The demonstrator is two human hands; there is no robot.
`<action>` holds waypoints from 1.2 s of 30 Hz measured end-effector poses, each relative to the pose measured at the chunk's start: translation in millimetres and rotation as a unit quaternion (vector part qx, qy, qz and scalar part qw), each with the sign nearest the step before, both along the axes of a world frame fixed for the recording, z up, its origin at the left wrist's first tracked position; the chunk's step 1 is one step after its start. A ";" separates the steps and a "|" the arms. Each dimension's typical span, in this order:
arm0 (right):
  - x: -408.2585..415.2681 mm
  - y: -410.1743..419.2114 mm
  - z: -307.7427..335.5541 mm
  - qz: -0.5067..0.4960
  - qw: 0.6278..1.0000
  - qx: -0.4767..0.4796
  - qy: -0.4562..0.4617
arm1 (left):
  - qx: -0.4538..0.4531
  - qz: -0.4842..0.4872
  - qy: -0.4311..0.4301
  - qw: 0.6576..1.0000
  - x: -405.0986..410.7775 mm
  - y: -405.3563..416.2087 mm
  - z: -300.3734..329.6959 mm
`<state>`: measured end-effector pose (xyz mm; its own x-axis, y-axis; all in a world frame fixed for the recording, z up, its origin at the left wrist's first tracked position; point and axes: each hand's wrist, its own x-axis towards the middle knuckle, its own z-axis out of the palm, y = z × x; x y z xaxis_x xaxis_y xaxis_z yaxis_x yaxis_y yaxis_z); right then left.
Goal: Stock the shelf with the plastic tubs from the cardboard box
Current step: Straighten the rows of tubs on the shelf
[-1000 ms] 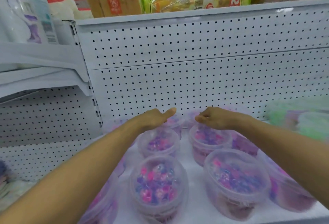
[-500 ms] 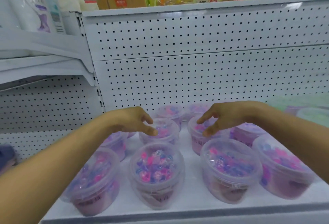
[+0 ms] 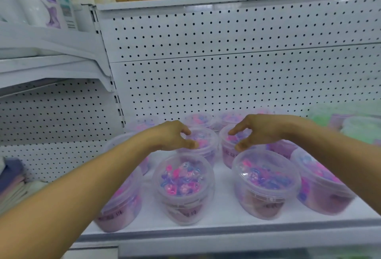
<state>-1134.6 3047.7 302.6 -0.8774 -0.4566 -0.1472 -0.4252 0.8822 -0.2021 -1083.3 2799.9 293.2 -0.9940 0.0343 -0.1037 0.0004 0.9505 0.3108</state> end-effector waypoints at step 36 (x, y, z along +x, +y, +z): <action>127.4 32.0 -31.2 0.062 0.994 -0.031 0.084 | 0.061 -0.042 0.059 0.996 117.3 38.8 -25.0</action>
